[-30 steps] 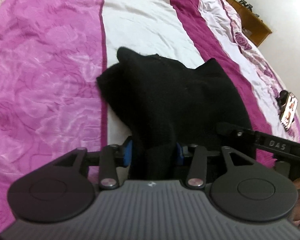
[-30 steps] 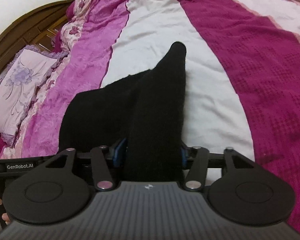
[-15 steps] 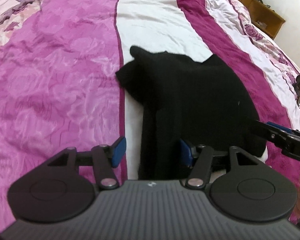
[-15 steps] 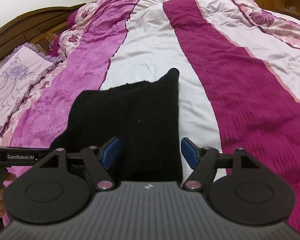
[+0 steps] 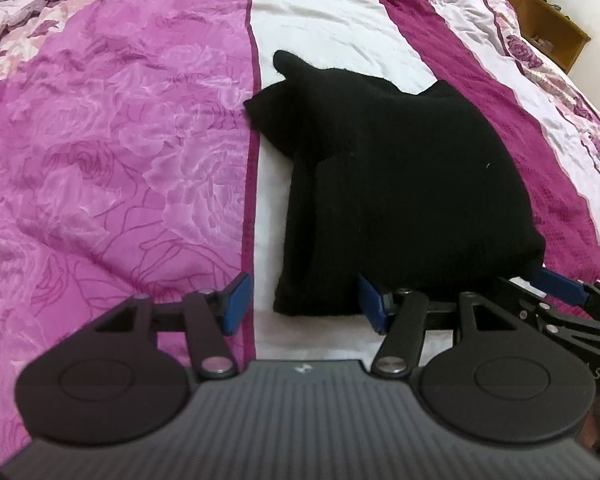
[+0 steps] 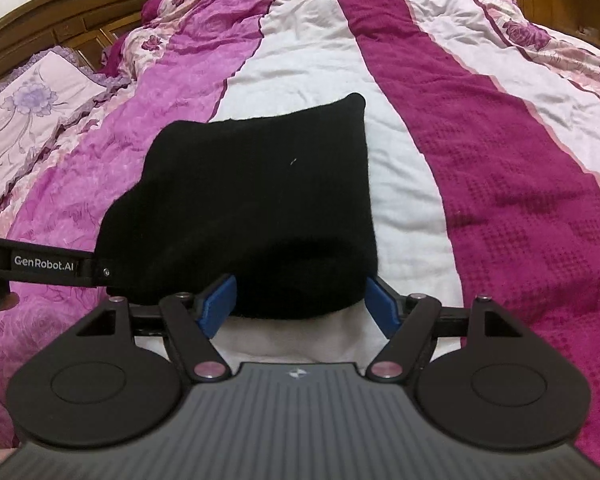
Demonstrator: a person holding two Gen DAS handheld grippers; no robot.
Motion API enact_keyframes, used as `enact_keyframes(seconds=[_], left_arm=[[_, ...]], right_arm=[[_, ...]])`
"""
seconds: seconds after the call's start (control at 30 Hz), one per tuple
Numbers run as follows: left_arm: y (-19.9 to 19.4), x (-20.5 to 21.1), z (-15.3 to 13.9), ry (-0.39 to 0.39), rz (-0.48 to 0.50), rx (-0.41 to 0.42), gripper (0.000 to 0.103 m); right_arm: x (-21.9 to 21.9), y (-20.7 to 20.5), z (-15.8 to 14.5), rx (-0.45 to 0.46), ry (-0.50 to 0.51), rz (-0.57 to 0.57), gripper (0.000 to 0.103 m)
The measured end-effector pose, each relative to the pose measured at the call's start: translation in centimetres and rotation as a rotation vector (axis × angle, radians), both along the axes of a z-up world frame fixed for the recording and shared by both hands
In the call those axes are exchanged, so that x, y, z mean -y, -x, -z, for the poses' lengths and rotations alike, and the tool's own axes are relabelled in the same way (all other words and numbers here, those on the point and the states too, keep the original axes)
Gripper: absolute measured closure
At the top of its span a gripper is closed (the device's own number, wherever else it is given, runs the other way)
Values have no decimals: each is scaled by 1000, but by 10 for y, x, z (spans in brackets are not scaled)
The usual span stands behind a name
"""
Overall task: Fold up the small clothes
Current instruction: 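Open both grippers and withdraw from the folded cardigan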
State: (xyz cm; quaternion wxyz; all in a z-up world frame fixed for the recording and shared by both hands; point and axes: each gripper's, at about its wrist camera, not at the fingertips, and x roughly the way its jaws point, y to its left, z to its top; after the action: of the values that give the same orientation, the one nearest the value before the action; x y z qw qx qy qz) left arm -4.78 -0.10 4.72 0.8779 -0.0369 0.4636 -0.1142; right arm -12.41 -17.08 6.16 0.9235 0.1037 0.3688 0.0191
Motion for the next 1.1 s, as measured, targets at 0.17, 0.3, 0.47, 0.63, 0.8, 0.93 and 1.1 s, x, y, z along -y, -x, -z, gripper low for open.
enact_keyframes(seconds=[0.17, 0.3, 0.47, 0.63, 0.8, 0.93, 1.1], left_arm=[[5, 4, 3, -29, 11, 3, 43], [6, 5, 7, -41, 22, -7, 43], [7, 8, 10, -73, 27, -7, 43], [7, 9, 9, -82, 34, 0, 43], [7, 10, 10, -84, 30, -5, 43], [6, 10, 11, -86, 27, -5, 43], [6, 10, 11, -89, 28, -5, 43]], right_arm=[[-2, -2, 2, -7, 1, -2, 26], [1, -5, 4, -15, -9, 1, 26], [1, -5, 3, -16, -9, 1, 26], [0, -5, 4, -15, -11, 2, 26], [0, -6, 4, -17, -11, 0, 26], [0, -6, 5, -21, -15, -1, 26], [0, -7, 5, -22, -15, -3, 26]])
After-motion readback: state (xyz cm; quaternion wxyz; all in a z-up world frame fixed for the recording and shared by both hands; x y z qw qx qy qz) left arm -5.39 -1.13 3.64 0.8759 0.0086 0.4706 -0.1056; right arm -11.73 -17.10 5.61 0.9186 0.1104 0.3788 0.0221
